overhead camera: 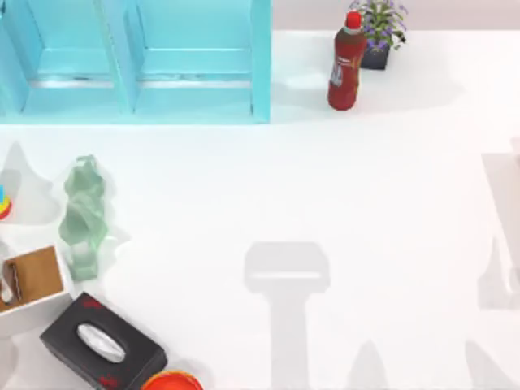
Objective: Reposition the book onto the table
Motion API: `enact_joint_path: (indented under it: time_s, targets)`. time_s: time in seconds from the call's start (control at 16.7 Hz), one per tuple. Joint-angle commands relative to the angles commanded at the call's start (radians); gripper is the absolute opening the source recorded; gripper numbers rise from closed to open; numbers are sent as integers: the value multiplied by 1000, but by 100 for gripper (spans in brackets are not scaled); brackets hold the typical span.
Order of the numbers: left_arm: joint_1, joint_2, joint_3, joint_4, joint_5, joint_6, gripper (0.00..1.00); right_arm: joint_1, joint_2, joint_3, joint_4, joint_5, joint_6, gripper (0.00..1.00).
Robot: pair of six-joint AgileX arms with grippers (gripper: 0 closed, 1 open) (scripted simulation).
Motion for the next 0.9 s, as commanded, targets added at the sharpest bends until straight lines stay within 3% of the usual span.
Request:
enact_joint_path:
  time_s: [0.42,0.9]
  targets:
    - [-14,-5,28,-28,-13,-4,100,0,0,0,0,0,0,100]
    - [-98,180,326,-131,-92,-28,100,0,0,0,0,0,0,100]
